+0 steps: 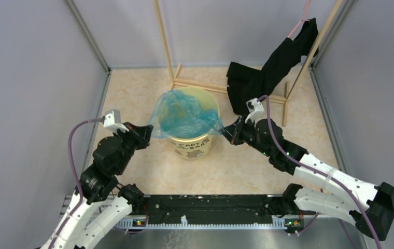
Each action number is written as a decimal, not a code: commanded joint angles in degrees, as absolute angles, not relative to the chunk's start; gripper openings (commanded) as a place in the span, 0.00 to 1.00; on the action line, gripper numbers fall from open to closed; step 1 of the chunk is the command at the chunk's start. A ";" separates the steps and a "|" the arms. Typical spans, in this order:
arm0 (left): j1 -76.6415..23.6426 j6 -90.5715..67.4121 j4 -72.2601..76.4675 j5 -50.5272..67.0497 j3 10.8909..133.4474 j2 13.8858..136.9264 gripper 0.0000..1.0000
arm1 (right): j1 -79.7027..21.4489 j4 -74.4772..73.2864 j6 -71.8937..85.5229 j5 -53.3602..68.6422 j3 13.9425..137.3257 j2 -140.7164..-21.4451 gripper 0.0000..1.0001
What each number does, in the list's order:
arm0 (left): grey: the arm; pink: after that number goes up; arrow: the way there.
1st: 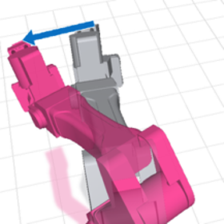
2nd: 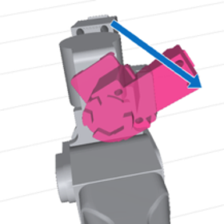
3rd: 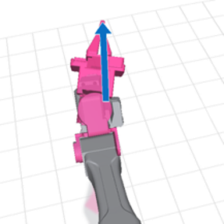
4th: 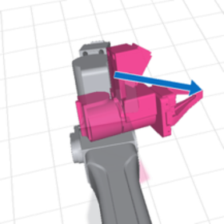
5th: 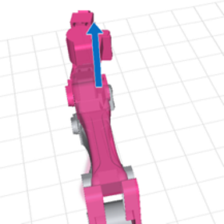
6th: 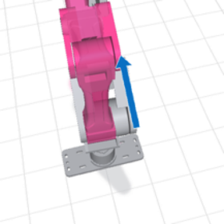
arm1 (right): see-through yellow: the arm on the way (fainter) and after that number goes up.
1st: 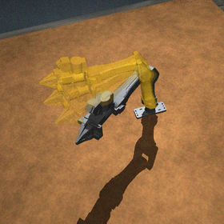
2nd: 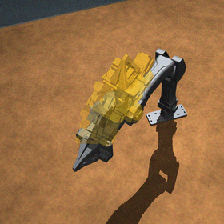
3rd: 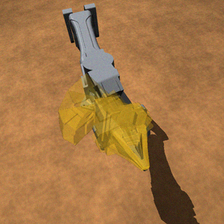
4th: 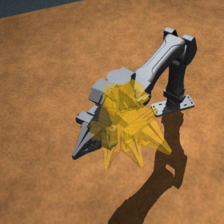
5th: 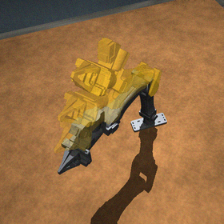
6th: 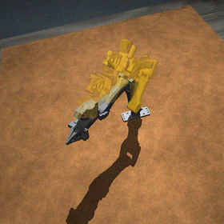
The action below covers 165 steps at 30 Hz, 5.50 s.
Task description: Put the trash bags into the trash bin
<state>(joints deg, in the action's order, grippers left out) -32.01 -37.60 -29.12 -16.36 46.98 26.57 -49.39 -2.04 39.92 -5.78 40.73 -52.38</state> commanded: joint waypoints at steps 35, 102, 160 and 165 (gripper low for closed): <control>-31.99 -38.81 -20.65 -15.56 32.51 34.57 0.00 | -40.43 -24.39 19.73 -3.60 53.31 -61.26 0.43; -31.99 -42.28 -24.98 -12.30 35.74 37.88 0.00 | -60.53 -31.97 -11.05 -34.07 106.93 -104.31 0.09; -31.97 -39.61 -27.71 -11.49 40.24 39.50 0.00 | -40.83 -46.18 -4.62 2.11 137.89 -118.40 0.49; -31.95 -39.11 -27.59 -11.42 39.54 39.47 0.00 | -40.93 -47.07 0.35 6.17 128.57 -108.97 0.71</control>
<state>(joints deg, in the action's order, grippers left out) -32.01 -40.32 -29.61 -11.57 37.74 39.29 -41.10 -44.05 -5.63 1.39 132.77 -118.48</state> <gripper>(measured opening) 0.006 0.670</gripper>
